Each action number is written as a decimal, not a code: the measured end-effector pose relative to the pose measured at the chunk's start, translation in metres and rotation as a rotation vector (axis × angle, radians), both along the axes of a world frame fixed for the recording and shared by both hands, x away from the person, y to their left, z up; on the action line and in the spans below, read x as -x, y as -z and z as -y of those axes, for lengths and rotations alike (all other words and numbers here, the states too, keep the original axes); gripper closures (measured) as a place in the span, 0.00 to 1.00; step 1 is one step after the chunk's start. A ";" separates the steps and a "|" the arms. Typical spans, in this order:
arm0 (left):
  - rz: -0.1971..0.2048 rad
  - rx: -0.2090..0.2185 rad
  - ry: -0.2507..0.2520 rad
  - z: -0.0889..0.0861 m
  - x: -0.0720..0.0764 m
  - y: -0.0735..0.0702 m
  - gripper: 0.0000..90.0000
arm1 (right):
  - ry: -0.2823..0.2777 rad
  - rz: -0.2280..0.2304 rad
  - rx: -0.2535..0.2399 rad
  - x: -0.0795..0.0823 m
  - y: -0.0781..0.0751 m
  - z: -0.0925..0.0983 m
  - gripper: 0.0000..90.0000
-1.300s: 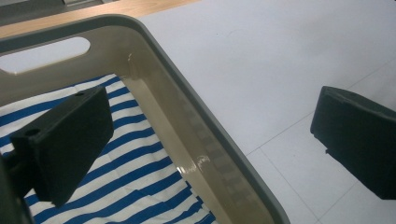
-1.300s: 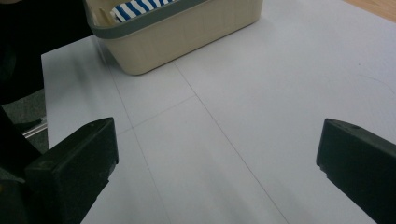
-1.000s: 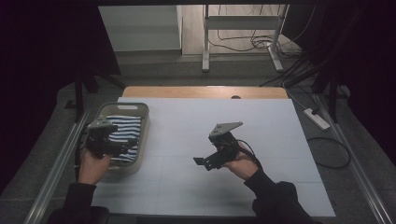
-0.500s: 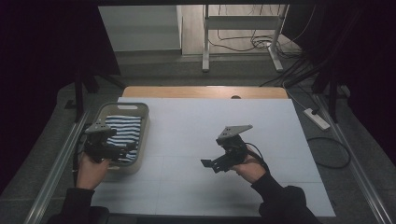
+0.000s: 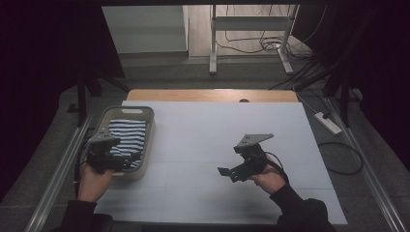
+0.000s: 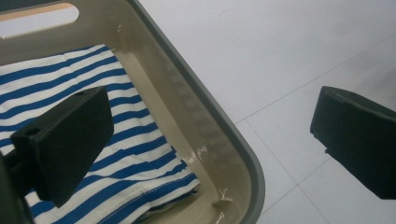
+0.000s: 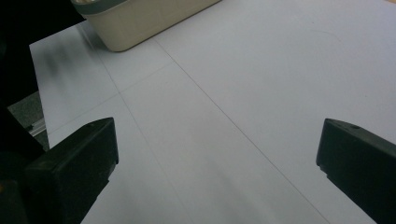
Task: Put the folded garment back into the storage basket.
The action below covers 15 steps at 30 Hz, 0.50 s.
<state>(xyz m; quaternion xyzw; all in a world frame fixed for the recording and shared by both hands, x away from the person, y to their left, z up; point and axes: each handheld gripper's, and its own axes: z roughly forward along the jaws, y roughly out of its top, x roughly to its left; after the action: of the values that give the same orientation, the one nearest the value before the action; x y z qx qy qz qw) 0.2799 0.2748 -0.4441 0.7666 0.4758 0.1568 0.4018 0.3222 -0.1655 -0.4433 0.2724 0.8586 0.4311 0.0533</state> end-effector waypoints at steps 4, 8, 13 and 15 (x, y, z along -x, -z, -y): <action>0.003 -0.003 0.004 0.000 0.004 0.001 0.00 | 0.008 0.000 0.003 0.003 0.001 0.008 0.00; 0.003 -0.006 0.005 0.001 0.008 0.002 0.00 | 0.019 -0.001 0.004 0.006 0.002 0.015 0.00; 0.003 -0.013 0.007 0.001 0.011 0.003 0.00 | 0.033 0.000 0.003 0.011 0.002 0.024 0.00; 0.005 -0.021 0.010 0.002 0.013 0.004 0.00 | 0.037 0.003 0.007 0.012 0.002 0.028 0.00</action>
<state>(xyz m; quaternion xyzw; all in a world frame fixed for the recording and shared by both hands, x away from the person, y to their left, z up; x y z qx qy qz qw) 0.2672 0.2732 -0.4477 0.7727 0.4692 0.1617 0.3957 0.3101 -0.1930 -0.4452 0.2874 0.8549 0.4273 0.0634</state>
